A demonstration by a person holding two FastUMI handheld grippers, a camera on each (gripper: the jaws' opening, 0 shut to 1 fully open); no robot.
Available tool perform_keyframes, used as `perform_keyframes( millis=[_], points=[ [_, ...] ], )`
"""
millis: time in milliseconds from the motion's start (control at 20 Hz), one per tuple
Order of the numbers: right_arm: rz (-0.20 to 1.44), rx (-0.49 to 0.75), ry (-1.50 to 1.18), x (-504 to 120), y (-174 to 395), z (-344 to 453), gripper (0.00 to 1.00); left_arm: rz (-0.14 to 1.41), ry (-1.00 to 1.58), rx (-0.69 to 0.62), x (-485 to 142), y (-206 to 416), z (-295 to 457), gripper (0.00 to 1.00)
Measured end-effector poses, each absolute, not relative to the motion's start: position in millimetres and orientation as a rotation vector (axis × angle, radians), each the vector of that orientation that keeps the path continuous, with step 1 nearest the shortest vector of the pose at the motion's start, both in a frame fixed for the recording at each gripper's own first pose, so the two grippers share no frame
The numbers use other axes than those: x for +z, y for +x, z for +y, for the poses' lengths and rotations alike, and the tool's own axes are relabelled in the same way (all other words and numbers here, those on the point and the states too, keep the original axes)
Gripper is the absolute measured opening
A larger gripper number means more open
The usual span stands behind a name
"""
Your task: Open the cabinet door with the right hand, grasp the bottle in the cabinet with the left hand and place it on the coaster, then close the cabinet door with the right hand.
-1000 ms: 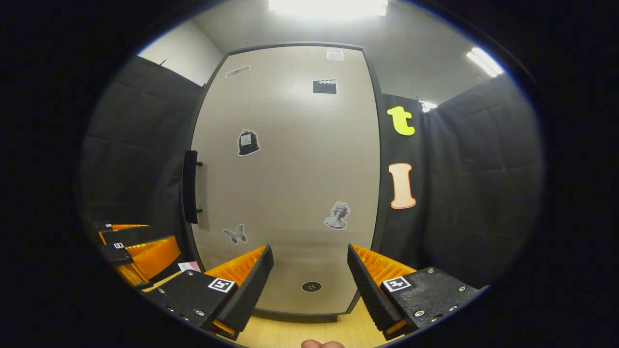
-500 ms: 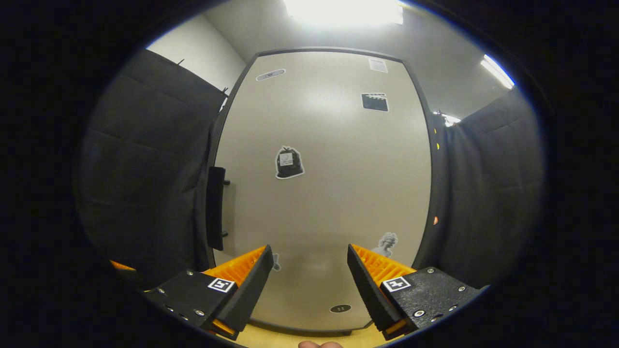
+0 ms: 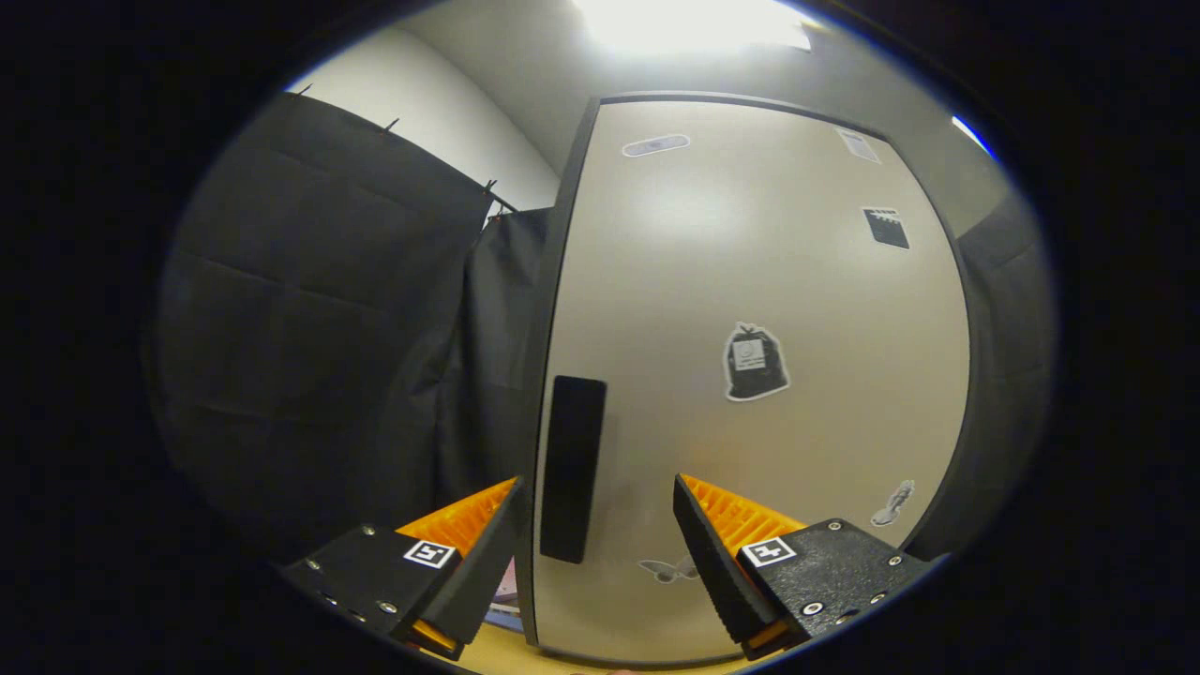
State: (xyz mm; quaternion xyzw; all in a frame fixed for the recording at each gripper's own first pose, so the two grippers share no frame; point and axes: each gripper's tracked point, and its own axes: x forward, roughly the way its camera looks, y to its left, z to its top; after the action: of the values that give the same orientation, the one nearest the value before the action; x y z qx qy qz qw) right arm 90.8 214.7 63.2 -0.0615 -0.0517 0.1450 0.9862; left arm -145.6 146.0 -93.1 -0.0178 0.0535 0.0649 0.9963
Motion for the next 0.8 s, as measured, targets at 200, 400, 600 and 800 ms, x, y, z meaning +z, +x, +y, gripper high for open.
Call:
perform_keyframes(
  millis=[200, 400, 600, 800],
  points=[
    [-0.024, 0.283, -0.154, 44.7, 110.8, 230.6, 0.76, 0.1, -0.057, 0.134, -94.5, -148.5, 160.3, 0.77],
    [0.018, 0.345, -0.075, 43.5, 114.5, 230.1, 0.32, 0.139, -0.066, 0.131, -109.3, -148.5, 169.4, 0.8],
    [0.017, 0.38, -0.087, 40.9, 112.8, 229.6, 0.2, 0.168, -0.078, 0.102, -119.1, -141.6, 169.0, 0.77],
    [0.02, 0.418, -0.082, 40.9, 105.6, 229.6, 0.18, 0.162, -0.069, 0.058, -117.8, -122.4, 162.6, 0.77]
  ],
)
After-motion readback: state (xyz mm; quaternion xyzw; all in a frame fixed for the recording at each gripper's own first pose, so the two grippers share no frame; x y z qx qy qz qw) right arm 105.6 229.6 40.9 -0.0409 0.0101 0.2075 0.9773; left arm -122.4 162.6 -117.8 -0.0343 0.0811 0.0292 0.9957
